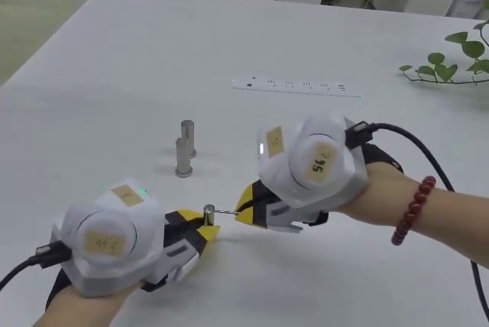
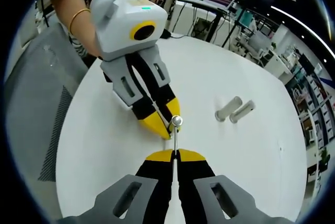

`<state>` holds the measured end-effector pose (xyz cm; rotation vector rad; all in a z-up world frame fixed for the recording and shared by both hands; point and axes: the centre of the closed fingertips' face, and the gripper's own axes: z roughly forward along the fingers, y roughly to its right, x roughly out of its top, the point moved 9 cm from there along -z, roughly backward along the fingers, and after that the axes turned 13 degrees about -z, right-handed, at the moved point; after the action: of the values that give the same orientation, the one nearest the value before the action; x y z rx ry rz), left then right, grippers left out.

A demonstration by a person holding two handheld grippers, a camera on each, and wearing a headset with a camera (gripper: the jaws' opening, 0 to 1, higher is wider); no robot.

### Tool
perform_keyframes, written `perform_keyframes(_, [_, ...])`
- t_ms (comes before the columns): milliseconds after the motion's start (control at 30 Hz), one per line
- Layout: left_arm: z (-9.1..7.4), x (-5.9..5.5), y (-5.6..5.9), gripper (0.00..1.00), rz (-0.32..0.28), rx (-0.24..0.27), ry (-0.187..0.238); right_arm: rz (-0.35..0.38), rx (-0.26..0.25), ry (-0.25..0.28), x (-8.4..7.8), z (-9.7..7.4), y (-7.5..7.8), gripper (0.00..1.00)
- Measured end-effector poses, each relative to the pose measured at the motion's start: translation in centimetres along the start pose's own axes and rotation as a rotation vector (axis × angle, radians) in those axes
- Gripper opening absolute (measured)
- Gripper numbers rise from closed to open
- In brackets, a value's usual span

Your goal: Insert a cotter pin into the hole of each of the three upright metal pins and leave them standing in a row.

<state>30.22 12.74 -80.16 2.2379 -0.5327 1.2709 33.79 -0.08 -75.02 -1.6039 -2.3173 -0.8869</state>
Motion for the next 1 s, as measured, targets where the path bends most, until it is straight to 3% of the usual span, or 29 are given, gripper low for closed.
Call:
perform_keyframes(533, [0.1,-0.1,0.1,0.07,0.006,0.009,0.005,-0.053,-0.013,-0.07,0.8,-0.3,-0.1,0.03])
perform_keyframes(1000, [0.0,-0.1,0.2,0.07,0.007,0.011,0.005,-0.007,-0.019,-0.05,1.1,0.0,0.1,0.03])
